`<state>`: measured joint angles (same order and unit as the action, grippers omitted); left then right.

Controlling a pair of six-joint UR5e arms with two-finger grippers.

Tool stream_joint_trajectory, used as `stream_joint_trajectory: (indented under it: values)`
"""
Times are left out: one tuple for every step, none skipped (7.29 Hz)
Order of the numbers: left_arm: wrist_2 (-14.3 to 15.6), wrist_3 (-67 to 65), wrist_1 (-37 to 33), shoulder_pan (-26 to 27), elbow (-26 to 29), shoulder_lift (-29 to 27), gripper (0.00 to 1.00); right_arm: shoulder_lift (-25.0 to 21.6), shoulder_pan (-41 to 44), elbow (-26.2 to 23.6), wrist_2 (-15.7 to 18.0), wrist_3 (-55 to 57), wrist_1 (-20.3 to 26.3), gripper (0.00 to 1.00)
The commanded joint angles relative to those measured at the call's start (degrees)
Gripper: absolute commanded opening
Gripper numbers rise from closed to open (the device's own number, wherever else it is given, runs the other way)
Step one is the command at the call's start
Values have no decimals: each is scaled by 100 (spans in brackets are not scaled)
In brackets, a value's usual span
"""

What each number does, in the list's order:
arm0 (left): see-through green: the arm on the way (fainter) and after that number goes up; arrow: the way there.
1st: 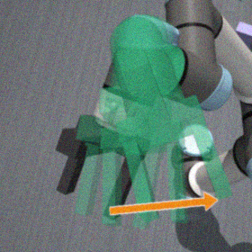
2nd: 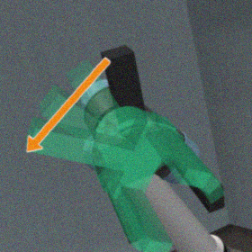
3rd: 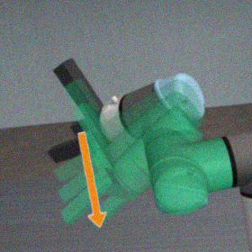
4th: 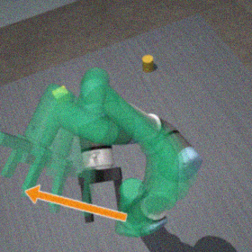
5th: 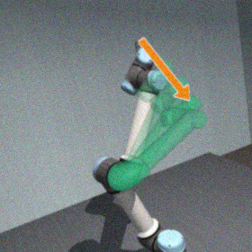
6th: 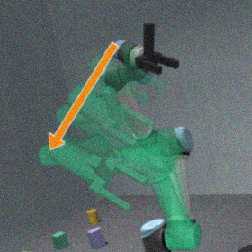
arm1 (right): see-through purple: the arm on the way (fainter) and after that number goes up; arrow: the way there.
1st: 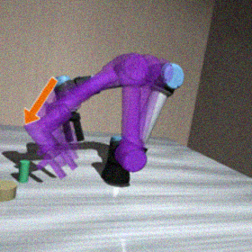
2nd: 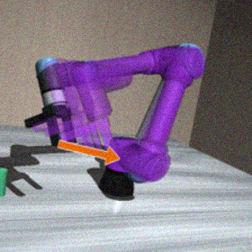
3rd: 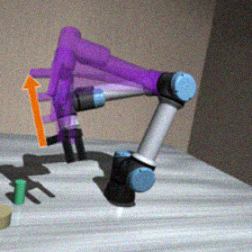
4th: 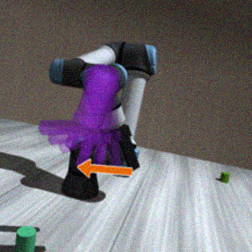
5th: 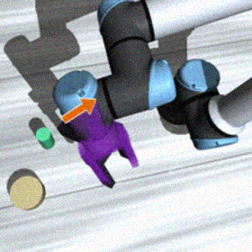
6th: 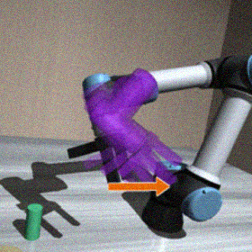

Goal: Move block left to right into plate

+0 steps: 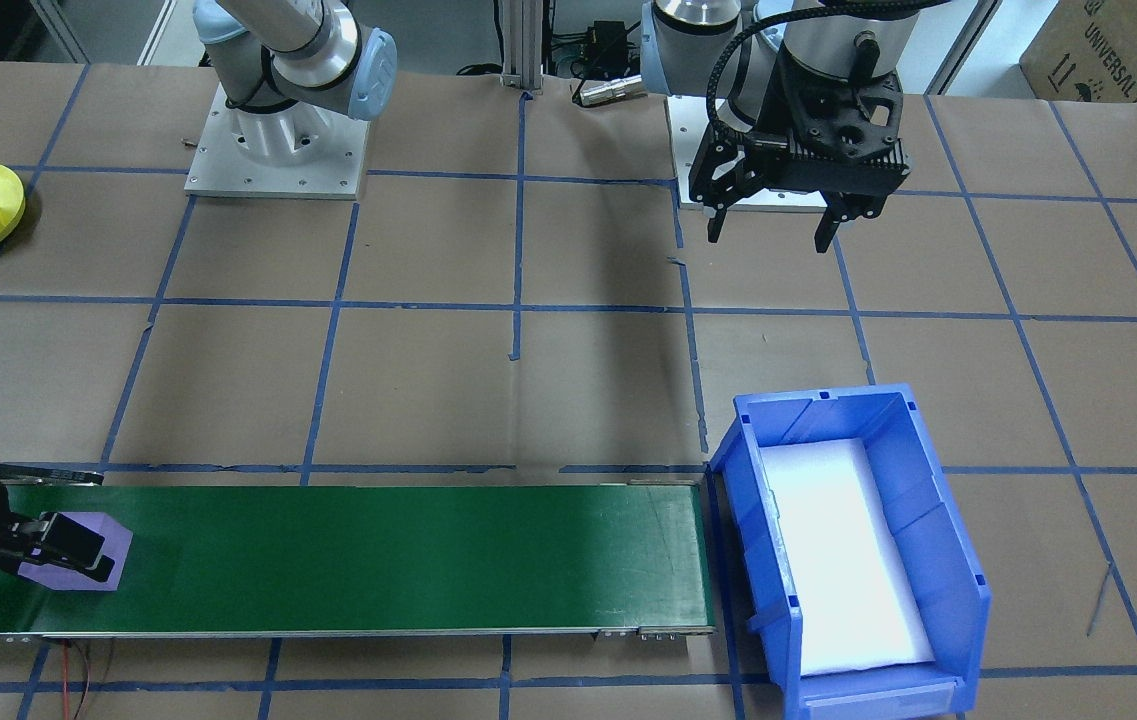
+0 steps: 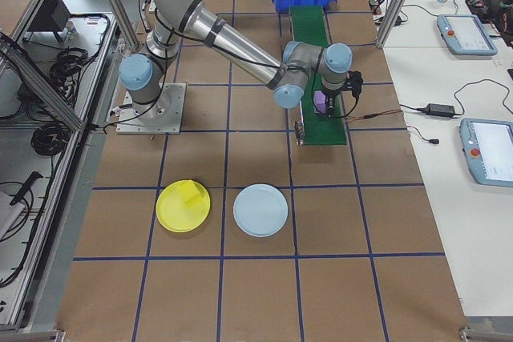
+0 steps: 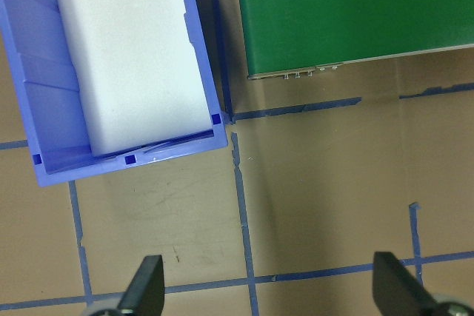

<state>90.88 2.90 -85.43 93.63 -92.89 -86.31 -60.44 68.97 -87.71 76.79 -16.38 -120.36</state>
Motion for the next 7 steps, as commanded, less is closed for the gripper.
stream_joint_trajectory:
  values:
    - [-1, 0, 0, 6, -10, 0, 100, -38, -6, -27, 730, -164, 30, 33]
    - [-1, 0, -9, 6, -18, 0, 100, -229, -6, -27, 915, -199, 38, 32]
    - [8, 0, 0, 6, -10, 0, 100, -440, -15, -27, 1178, -364, 143, 32]
    - [0, 0, 0, 6, -18, 0, 100, -660, -58, -27, 1546, -610, 301, 30]
    - [-1, 0, 0, 6, -18, 0, 100, -871, -181, -53, 1767, -943, 363, 30]
    - [-1, 0, 0, 15, -18, -9, 100, -977, -469, -62, 1926, -1198, 633, 30]
    - [-1, 0, 0, 6, -18, 0, 100, -1022, -976, -123, 1901, -1601, 915, 28]
